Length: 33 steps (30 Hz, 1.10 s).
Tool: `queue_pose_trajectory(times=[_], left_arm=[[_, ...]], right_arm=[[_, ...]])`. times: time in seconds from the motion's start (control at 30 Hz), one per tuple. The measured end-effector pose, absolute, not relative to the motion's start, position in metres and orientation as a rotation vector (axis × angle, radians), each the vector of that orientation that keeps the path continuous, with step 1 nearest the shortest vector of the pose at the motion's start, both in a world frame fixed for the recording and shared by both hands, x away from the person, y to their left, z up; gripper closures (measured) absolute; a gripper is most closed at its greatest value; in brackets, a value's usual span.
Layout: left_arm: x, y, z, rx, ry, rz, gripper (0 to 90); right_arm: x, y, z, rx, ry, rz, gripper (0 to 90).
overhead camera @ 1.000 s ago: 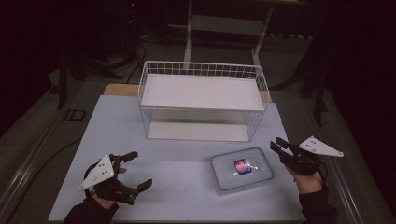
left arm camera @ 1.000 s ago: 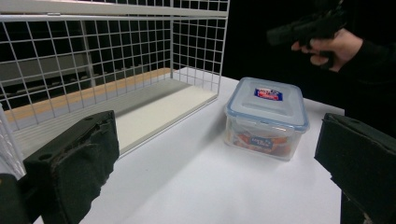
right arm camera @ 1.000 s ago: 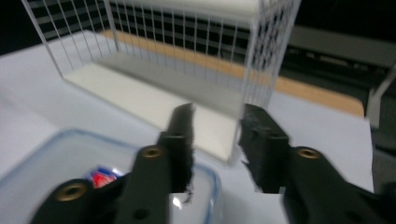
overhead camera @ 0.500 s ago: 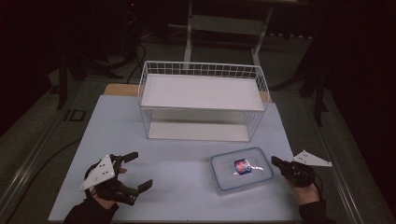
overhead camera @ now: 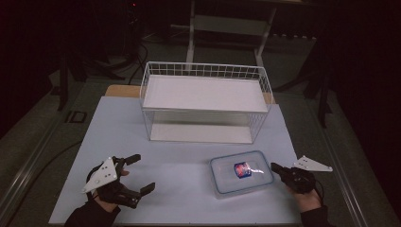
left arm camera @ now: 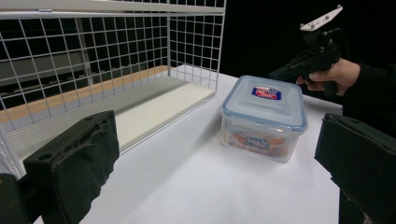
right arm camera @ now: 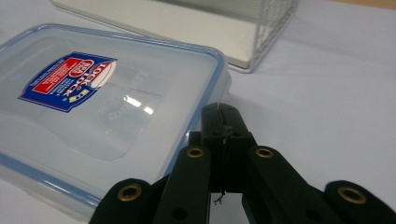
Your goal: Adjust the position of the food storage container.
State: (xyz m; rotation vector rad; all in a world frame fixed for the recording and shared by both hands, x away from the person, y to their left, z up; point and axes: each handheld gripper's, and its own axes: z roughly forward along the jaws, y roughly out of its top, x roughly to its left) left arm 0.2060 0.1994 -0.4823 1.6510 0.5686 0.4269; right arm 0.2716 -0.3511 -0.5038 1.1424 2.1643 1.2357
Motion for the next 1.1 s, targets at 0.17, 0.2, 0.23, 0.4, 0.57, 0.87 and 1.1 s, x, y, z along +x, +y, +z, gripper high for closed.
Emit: queue_pose_trajectory(times=[0.17,0.2,0.23,0.4,0.57,0.87,1.1], left_arm=[[0.207,0.199,-0.483,1.656,0.570,0.425,0.0],[0.207,0.199,-0.483,1.656,0.570,0.425,0.0],[0.207,0.199,-0.483,1.656,0.570,0.424,0.0],[0.206,0.199,-0.483,1.656,0.569,0.422,0.0],[0.206,0.200,-0.483,1.656,0.571,0.423,0.0],[0.207,0.199,-0.484,1.659,0.572,0.419,0.0],[0.207,0.198,-0.484,1.660,0.570,0.417,0.0]], right_arm=[[0.268,-0.338,-0.503,1.113,2.219,1.258,90.0],[0.268,-0.338,-0.503,1.113,2.219,1.258,90.0],[0.267,-0.332,-0.503,1.101,2.240,1.264,90.0],[0.267,-0.326,-0.503,1.068,2.245,1.262,90.0],[0.270,-0.329,-0.504,1.085,2.237,1.230,90.0],[0.268,-0.321,-0.507,1.075,2.273,1.238,90.0],[0.265,-0.310,-0.506,1.043,2.314,1.275,90.0]])
